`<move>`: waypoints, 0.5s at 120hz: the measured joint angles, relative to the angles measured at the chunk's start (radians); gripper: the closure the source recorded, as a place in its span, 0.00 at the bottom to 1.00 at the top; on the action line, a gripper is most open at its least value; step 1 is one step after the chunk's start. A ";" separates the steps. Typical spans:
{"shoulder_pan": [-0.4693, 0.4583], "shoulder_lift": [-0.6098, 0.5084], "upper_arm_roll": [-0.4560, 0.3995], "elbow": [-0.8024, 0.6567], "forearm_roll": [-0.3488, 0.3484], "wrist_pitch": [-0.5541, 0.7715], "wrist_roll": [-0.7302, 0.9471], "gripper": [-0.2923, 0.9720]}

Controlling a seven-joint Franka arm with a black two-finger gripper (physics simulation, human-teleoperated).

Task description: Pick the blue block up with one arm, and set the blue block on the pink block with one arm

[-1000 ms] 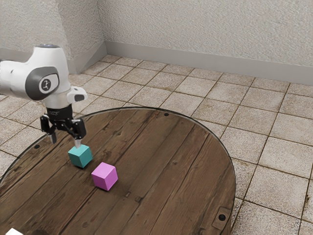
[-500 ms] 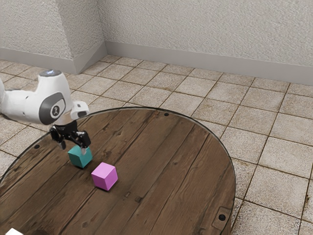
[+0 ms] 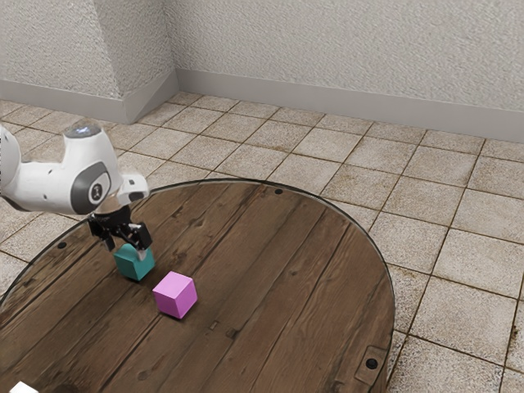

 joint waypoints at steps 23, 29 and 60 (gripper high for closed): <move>0.007 0.043 -0.001 0.014 -0.015 0.021 0.030 0.23; 0.008 0.055 -0.002 0.017 -0.018 0.027 0.037 0.23; 0.019 0.090 -0.021 0.050 -0.036 0.042 0.063 0.25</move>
